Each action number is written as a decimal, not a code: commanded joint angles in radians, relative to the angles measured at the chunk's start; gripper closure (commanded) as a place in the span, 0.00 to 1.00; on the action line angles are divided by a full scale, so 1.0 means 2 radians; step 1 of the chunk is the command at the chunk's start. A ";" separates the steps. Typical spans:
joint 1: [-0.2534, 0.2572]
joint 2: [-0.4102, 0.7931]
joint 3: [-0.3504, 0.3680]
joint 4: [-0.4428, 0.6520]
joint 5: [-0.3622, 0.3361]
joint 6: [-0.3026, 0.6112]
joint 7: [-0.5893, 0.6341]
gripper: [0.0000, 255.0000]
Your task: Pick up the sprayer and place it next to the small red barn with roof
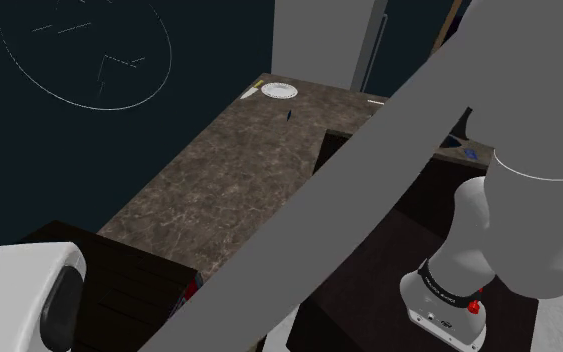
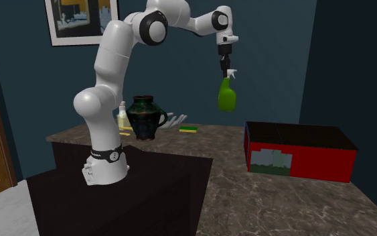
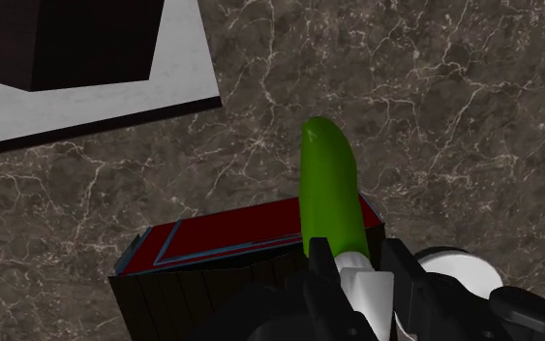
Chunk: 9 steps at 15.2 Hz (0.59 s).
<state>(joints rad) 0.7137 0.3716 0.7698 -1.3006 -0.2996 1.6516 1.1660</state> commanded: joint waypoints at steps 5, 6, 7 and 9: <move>-0.015 -0.012 0.001 -0.057 0.007 0.046 0.001 1.00; -0.017 -0.013 0.001 -0.065 0.007 0.054 0.001 1.00; -0.018 -0.013 0.000 -0.072 0.008 0.061 0.002 1.00; -0.021 -0.014 0.000 -0.087 0.008 0.074 0.003 1.00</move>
<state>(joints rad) 0.6757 0.3460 0.7700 -1.4573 -0.2853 1.7845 1.1714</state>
